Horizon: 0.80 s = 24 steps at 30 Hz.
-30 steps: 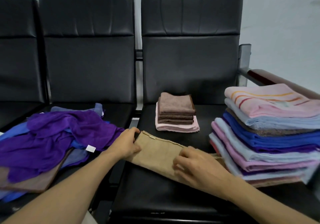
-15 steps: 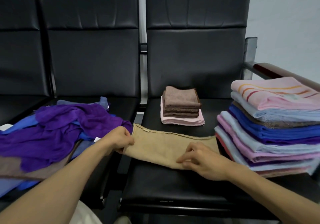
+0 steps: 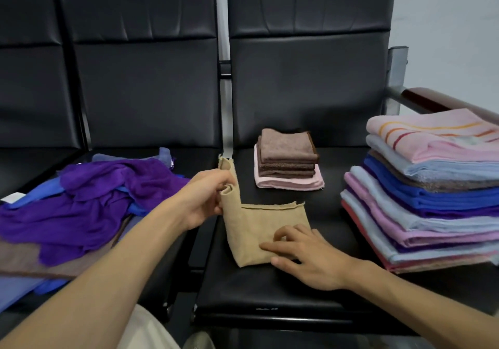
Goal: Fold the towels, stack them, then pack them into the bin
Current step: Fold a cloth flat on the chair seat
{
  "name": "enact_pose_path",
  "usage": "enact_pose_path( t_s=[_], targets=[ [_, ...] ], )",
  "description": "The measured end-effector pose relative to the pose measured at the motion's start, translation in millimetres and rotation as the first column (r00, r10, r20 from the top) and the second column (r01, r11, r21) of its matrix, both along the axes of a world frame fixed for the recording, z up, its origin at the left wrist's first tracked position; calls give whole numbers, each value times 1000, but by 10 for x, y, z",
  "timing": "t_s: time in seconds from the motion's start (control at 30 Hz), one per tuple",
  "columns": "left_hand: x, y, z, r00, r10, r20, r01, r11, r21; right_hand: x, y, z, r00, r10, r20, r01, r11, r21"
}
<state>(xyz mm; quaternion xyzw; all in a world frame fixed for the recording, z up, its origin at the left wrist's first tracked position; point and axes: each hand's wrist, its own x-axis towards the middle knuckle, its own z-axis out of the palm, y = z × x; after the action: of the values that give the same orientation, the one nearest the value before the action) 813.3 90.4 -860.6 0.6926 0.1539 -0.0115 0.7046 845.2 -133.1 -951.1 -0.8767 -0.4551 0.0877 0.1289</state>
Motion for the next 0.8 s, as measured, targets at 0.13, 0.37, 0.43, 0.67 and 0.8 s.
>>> enact_pose_path(
  t_s=[0.13,0.37,0.43,0.67,0.8],
  targets=[
    [175,-301,-55,999,-34,-18,37,977,210,170,-53,34,991,-30,-134,60,973,221],
    [404,-743,-312,988,-136,-71,151,777,612,350,-305,-70,913,-374,-162,393,912,113],
    [441,-845,-427,979,-185,-88,193,690,698,373,-298,-106,908,-360,-214,396,904,162],
    [430,-1051,-752,940,-272,-206,330,568,754,485,-367,-73,768,-343,-540,532,811,241],
    [393,-955,-637,908,-342,-242,417,685,597,446,-366,37,672,-395,-627,635,743,213]
  ],
)
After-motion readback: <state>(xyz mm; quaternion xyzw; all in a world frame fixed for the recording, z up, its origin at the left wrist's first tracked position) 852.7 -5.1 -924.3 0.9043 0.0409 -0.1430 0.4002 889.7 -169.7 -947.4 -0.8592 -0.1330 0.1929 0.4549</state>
